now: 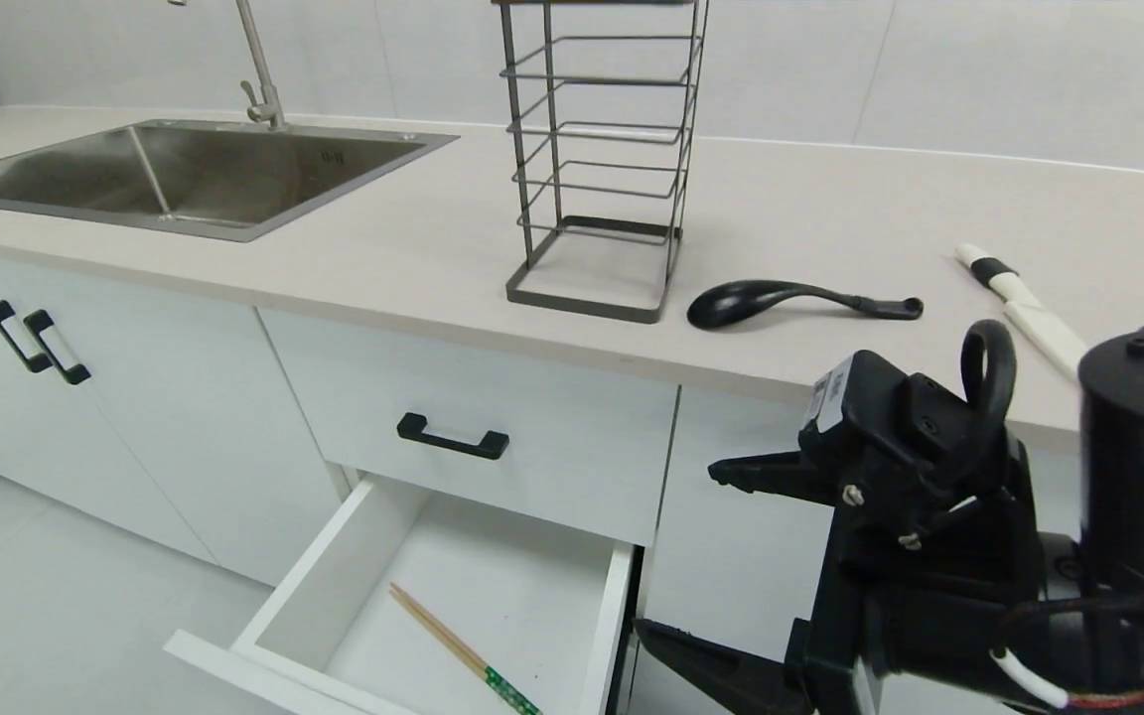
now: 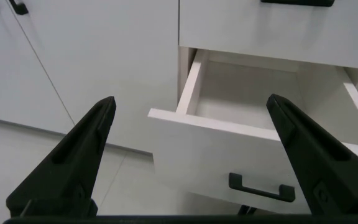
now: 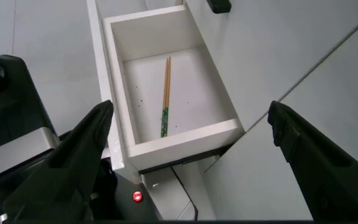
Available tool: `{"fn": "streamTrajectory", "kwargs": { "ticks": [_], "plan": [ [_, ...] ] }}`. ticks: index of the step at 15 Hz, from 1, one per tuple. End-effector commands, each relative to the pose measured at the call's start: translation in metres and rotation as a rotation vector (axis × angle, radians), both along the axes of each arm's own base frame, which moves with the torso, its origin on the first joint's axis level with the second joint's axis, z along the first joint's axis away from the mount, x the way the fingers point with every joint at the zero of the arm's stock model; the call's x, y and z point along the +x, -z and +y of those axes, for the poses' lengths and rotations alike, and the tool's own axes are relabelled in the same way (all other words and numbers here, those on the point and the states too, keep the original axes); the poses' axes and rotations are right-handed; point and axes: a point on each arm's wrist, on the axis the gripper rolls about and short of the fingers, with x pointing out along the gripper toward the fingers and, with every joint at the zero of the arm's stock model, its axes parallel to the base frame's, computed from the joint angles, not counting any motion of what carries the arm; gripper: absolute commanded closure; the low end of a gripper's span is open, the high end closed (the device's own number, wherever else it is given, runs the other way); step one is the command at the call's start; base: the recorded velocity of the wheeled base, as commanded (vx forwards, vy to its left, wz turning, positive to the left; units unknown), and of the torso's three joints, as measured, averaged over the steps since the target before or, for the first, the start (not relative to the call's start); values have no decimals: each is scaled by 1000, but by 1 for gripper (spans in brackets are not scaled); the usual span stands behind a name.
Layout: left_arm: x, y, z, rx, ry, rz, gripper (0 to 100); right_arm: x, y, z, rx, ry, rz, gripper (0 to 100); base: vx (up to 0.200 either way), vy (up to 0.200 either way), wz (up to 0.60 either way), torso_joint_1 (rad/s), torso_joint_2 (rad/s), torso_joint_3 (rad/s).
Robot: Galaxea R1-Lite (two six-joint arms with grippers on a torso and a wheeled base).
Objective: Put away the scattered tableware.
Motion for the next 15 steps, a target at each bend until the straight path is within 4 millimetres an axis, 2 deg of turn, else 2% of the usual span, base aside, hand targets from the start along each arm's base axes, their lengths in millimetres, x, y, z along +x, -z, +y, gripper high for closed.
{"fn": "streamTrajectory", "kwargs": {
  "ticks": [1, 6, 10, 15],
  "plan": [
    [0, 0, 0, 0, 0, 0, 0, 0, 1, 1, -3, -1, 3, 0, 0, 0, 0, 207, -720, -203],
    [0, 0, 0, 0, -1, 0, 0, 3, 3, 4, -8, 0, 9, 0, 0, 0, 0, 213, -538, -192],
    [0, 0, 0, 0, 0, 0, 0, 6, 13, 8, -42, -1, 33, 0, 0, 0, 0, 135, -489, -215],
    [0, 0, 0, 0, 0, 0, 0, 20, 30, 21, -86, 10, 64, 0, 0, 0, 0, 349, -494, -236]
  ]
}}
